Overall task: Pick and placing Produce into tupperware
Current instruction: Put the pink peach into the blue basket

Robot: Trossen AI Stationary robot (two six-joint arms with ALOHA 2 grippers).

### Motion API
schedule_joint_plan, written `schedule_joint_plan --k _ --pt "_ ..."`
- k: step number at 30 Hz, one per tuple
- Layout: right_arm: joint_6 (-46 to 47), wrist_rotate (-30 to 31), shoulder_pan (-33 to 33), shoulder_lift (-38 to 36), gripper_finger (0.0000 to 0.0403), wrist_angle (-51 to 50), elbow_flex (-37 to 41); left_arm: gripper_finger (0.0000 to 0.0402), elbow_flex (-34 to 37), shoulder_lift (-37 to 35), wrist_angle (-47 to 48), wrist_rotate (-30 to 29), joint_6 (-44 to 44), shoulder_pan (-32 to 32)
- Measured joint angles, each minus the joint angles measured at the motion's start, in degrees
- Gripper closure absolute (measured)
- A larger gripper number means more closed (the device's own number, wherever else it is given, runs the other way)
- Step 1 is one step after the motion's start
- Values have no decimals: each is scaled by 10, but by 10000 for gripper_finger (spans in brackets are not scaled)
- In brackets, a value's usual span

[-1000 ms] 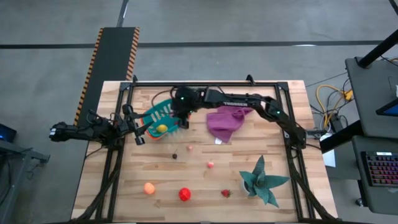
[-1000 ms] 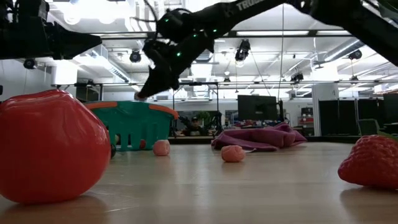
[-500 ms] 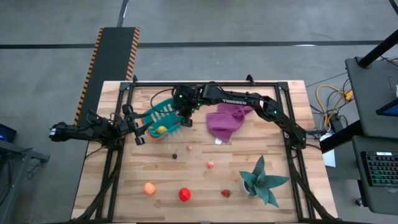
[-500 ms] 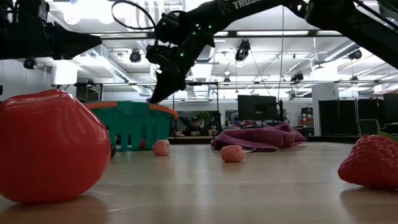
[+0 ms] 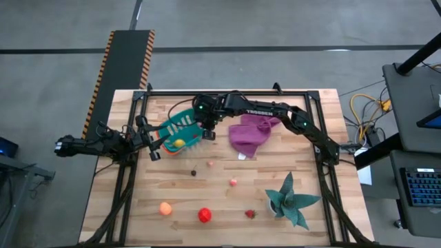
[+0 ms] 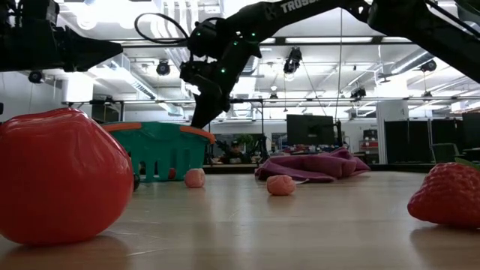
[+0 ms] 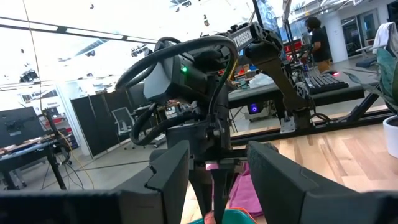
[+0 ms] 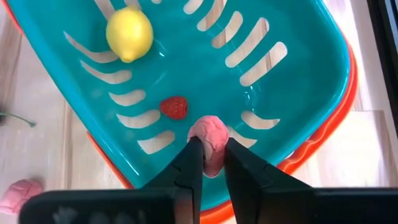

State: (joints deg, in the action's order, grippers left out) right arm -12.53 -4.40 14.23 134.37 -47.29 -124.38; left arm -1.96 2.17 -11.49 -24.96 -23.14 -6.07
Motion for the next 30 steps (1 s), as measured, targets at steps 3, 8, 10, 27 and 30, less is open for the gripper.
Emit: schedule_joint_plan --k 3,8,10,27,30 --pt "1 0 1 0 328 -1 0 251 0 0 0 0 0 0" --pt "17 -4 1 0 291 -6 0 251 0 0 0 0 0 0" --pt "27 -19 1 0 275 -6 0 251 0 0 0 0 1 0" --pt "48 -169 5 -150 152 -33 4 251 0 0 0 1 2 0" --pt "41 -165 -12 -207 153 -49 16 251 0 0 1 0 2 0"
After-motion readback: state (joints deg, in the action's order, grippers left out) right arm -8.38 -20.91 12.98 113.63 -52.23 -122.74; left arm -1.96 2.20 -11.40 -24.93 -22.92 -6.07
